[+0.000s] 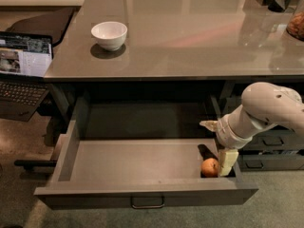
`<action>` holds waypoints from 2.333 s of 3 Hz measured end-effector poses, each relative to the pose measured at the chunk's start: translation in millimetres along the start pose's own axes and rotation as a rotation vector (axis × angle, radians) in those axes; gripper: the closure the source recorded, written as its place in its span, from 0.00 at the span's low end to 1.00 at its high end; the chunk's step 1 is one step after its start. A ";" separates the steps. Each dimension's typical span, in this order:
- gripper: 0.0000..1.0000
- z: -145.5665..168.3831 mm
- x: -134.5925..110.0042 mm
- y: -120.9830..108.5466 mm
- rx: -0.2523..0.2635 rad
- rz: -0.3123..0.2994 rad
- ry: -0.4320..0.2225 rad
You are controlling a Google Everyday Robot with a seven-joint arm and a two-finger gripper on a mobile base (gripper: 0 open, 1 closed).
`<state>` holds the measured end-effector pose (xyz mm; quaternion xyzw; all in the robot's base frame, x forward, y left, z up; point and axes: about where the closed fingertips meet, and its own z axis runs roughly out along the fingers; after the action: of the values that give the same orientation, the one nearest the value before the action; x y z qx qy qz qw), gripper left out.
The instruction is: Pick orange can from top drawer and place on counter
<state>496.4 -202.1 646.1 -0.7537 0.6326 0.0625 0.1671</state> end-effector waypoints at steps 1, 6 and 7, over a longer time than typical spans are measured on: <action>0.00 16.1 -5.0 0.8 -0.018 0.002 -0.010; 0.65 46.1 -9.7 3.4 -0.039 0.038 -0.002; 0.89 37.6 -11.1 2.5 -0.021 0.039 0.004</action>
Offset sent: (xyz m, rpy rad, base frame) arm 0.0014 0.0254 -0.0406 0.0177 0.0476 -0.0015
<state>496.2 -179.7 613.9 -0.7429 0.6470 0.0707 0.1565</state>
